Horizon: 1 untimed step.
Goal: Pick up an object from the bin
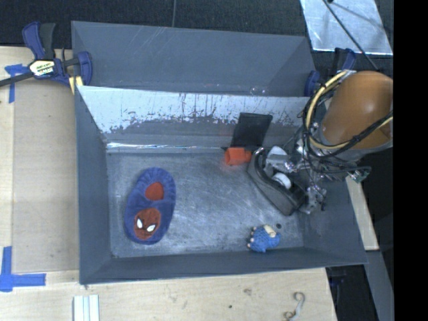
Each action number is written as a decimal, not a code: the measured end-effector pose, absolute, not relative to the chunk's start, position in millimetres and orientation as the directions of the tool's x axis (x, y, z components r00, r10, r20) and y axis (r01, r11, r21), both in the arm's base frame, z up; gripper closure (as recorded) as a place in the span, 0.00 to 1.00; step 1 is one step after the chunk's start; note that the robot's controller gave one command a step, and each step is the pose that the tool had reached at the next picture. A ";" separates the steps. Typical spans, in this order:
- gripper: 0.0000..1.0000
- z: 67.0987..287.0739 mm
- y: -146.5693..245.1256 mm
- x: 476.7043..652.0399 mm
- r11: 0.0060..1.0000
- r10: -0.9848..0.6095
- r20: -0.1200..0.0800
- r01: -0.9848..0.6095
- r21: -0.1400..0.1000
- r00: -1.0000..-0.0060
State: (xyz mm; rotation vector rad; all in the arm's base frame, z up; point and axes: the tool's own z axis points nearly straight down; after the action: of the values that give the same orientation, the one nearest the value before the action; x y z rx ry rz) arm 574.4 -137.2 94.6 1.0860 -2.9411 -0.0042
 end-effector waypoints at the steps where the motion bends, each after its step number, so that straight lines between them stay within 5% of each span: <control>1: 0.00 73.8 -136.6 615.6 0.743 -0.669 0.031 -0.666 0.069 -0.743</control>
Offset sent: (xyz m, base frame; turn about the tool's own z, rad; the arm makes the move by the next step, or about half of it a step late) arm 0.0477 -0.0105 -0.0246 -0.0354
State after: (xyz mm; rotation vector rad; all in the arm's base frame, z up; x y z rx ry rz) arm 615.6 -136.6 73.8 1.1050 -2.8820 -0.0814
